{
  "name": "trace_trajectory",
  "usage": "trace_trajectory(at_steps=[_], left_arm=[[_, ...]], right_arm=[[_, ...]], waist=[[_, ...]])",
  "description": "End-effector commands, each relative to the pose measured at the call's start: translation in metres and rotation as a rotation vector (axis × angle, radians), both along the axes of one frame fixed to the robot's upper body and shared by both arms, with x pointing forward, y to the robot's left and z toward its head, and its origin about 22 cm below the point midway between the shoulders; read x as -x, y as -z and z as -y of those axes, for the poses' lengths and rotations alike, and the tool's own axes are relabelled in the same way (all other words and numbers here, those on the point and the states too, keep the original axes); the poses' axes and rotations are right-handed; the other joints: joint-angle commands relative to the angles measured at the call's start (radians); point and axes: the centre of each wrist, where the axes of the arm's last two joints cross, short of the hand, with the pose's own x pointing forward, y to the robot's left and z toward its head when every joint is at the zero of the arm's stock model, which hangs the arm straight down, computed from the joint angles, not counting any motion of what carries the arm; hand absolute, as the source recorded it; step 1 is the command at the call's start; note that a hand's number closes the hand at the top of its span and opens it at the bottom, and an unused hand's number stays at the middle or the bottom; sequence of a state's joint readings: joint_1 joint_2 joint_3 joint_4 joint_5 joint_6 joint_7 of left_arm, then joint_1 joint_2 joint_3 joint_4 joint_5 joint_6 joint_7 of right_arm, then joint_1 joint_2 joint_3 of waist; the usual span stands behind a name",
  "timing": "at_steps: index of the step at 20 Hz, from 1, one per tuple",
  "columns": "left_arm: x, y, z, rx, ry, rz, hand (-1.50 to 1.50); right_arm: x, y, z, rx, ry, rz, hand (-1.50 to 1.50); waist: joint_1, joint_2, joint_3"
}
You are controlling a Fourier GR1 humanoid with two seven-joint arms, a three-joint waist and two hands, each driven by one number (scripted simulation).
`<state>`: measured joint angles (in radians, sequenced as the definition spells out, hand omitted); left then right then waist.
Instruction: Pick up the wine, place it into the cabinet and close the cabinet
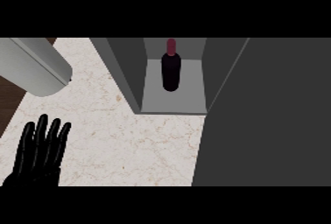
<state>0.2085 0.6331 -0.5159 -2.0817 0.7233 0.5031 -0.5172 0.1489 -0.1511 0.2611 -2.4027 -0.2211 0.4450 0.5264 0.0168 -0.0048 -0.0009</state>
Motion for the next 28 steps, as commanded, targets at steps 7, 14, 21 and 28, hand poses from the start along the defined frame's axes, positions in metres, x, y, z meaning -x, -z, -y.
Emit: trace_trajectory(at_steps=[7,14,21,28], left_arm=[[0.036,-0.01,-0.052,0.038,-0.038,0.006,-1.5],[0.033,-0.019,-0.11,-0.015,-0.055,0.036,-1.5],[0.042,-0.048,-0.128,-0.016,-0.014,0.035,-1.5],[0.049,-0.044,-0.146,-0.015,-0.021,0.036,-1.5]], right_arm=[[0.03,-0.026,-0.05,-0.058,-0.099,-0.006,1.5],[0.018,-0.026,-0.103,-0.021,-0.123,0.075,1.5],[-0.012,-0.035,-0.157,0.02,-0.053,0.135,1.5],[-0.069,-0.054,-0.181,0.028,0.04,0.145,1.5]], waist=[[-0.001,0.0,-0.001],[0.0,0.002,-0.001],[0.021,0.002,-0.001],[0.014,0.004,0.0]])
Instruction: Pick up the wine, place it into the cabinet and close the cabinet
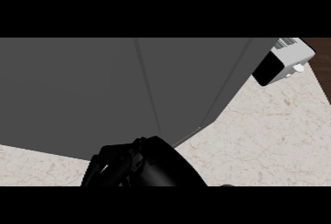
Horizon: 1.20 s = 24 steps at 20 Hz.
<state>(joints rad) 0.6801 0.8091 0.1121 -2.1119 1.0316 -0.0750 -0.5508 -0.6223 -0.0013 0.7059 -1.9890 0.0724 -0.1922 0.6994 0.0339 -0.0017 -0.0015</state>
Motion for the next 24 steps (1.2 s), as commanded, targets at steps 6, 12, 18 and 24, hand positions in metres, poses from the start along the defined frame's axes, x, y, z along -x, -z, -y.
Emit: trace_trajectory(at_steps=[6,12,18,24], left_arm=[[0.006,-0.002,-0.014,0.004,0.017,-0.014,-1.5],[-0.008,-0.027,-0.005,-0.013,0.071,-0.06,-1.5],[-0.023,-0.004,0.016,0.005,0.097,-0.084,-1.5],[-0.026,-0.013,0.035,0.014,0.094,-0.086,-1.5]], right_arm=[[-0.081,-0.017,-0.018,0.008,0.106,0.019,1.5],[-0.128,-0.021,-0.025,0.04,0.188,0.078,1.5],[-0.167,-0.01,0.0,0.04,0.203,0.06,1.5],[-0.188,-0.013,0.029,0.06,0.246,0.087,1.5]], waist=[[-0.009,0.003,0.001],[-0.011,0.006,0.002],[-0.029,0.012,0.001],[-0.024,0.013,0.002]])
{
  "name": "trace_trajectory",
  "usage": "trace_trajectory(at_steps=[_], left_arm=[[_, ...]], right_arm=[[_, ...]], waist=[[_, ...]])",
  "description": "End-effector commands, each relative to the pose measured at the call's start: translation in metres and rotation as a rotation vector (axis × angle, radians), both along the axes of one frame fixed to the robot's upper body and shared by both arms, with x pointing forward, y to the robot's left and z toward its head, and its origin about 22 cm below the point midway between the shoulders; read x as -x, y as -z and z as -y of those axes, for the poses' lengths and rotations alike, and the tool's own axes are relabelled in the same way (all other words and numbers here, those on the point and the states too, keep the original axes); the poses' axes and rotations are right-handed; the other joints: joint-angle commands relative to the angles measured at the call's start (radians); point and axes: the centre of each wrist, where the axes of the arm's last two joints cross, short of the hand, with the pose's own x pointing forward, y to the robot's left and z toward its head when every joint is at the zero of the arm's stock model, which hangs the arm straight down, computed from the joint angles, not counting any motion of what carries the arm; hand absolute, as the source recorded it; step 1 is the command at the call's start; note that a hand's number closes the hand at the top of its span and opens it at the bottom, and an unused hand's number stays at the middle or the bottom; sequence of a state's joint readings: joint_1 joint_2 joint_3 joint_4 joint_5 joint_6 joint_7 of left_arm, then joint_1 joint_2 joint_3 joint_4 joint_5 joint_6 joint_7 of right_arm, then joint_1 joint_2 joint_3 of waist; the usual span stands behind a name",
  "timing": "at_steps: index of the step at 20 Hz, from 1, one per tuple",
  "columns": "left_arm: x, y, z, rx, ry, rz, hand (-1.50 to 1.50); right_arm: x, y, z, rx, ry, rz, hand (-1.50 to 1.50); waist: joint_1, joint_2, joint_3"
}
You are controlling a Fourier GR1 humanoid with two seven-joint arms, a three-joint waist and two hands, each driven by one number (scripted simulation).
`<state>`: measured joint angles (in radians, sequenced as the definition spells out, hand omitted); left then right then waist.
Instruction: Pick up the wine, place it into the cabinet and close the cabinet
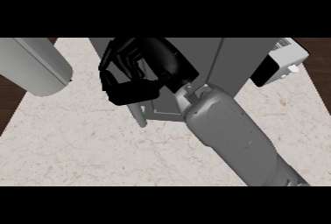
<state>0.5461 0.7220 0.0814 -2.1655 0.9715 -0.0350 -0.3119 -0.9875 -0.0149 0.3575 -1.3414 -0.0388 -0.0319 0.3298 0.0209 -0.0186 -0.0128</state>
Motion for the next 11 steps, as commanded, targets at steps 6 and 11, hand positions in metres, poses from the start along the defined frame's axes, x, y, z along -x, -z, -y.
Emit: trace_trajectory(at_steps=[6,11], left_arm=[[-0.018,0.01,0.025,0.018,-0.008,-0.002,-1.5],[-0.023,0.012,0.032,0.023,-0.009,0.011,-1.5]], right_arm=[[-0.052,0.005,0.054,0.005,0.187,0.037,1.5],[-0.057,0.01,0.065,0.025,0.194,0.02,1.5]], waist=[[-0.021,0.038,0.013],[-0.021,0.034,0.013]])
